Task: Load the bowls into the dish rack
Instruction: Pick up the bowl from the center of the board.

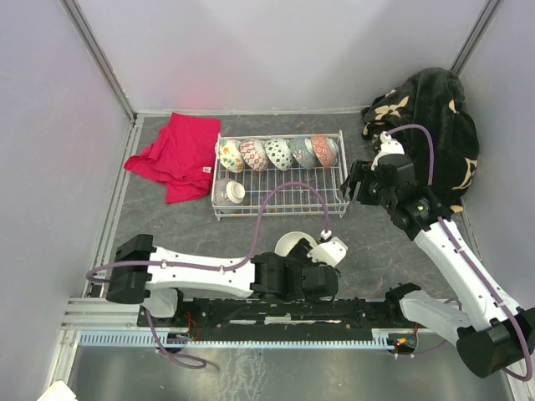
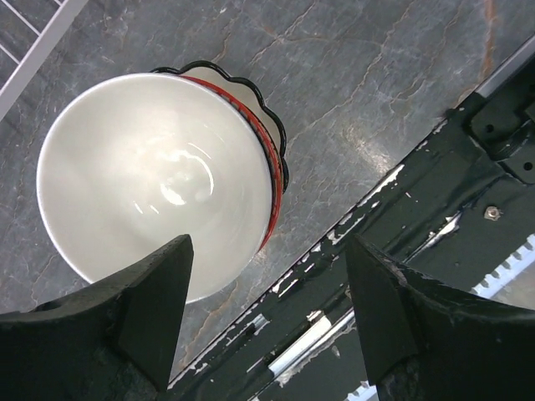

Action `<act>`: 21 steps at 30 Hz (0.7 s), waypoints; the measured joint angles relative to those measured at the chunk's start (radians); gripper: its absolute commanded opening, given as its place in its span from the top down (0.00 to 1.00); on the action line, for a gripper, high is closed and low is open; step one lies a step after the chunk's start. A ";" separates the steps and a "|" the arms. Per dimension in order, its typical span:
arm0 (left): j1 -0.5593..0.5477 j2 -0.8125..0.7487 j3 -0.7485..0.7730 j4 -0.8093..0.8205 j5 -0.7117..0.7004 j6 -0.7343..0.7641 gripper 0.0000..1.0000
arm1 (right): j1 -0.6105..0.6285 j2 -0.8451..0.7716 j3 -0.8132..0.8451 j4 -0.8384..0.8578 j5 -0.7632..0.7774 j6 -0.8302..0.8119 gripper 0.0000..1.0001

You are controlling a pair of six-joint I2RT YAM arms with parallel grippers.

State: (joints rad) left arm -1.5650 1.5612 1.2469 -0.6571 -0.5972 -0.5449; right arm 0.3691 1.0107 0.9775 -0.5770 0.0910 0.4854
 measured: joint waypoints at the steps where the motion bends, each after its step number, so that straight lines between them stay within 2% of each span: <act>1: 0.005 0.013 0.003 0.000 0.005 0.003 0.23 | 0.000 -0.003 0.000 0.000 0.000 0.000 0.22; 3: 0.019 0.027 0.003 0.002 0.022 0.014 0.26 | 0.000 -0.006 0.000 0.000 0.000 0.000 0.22; 10: 0.098 0.037 0.003 0.039 0.087 0.050 0.48 | 0.000 -0.007 0.000 -0.001 0.001 0.000 0.22; 15: 0.123 0.036 -0.008 0.073 0.122 0.057 0.49 | -0.002 -0.008 0.000 -0.001 0.000 0.000 0.22; 21: 0.128 0.036 -0.060 0.111 0.193 0.067 0.46 | -0.004 -0.008 0.000 -0.001 0.000 0.000 0.22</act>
State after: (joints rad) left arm -1.4372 1.5974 1.1870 -0.5457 -0.4038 -0.4782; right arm 0.3653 1.0031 0.9775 -0.5777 0.0906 0.4854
